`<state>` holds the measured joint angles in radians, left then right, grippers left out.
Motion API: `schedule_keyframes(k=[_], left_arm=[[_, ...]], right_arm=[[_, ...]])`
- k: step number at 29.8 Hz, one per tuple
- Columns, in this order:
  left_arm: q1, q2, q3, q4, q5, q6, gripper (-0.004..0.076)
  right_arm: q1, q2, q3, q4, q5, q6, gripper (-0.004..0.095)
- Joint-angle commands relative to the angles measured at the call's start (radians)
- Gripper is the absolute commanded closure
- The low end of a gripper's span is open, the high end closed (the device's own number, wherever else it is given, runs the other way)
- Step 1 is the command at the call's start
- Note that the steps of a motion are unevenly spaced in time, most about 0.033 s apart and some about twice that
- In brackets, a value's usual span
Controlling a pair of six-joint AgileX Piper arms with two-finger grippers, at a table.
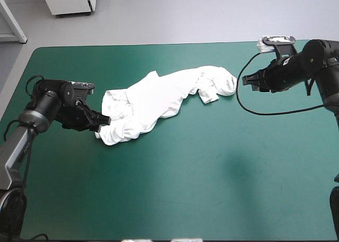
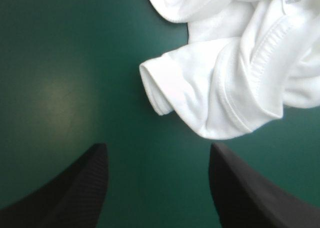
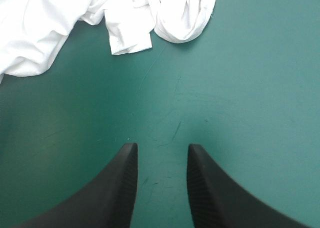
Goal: Fold the cloth
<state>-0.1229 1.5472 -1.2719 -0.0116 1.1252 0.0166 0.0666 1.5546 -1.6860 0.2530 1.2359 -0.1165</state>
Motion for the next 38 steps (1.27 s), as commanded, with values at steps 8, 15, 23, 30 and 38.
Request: schedule_keyframes(k=[8,15,23,30,38], left_arm=[[0.003,0.125,-0.034,-0.026,-0.123,-0.001,0.0283],[0.003,0.205,-0.034,-0.026,-0.148,-0.023,0.03],[0.003,0.214,-0.034,-0.015,-0.172,-0.049,0.0728],[0.003,0.214,-0.034,-0.008,-0.164,-0.047,0.0733],[0.003,0.214,-0.034,-0.022,-0.167,-0.047,0.0733]], right_arm=[[0.0,-0.039,-0.031,0.013,-0.04,-0.002,0.0584],[0.0,-0.039,-0.031,0.013,-0.055,-0.002,0.0584],[0.0,0.031,-0.031,-0.015,-0.125,0.017,0.0582],[0.0,0.148,-0.042,-0.013,-0.221,-0.038,0.0525],[0.001,0.328,-0.219,-0.007,-0.174,-0.017,0.0351]])
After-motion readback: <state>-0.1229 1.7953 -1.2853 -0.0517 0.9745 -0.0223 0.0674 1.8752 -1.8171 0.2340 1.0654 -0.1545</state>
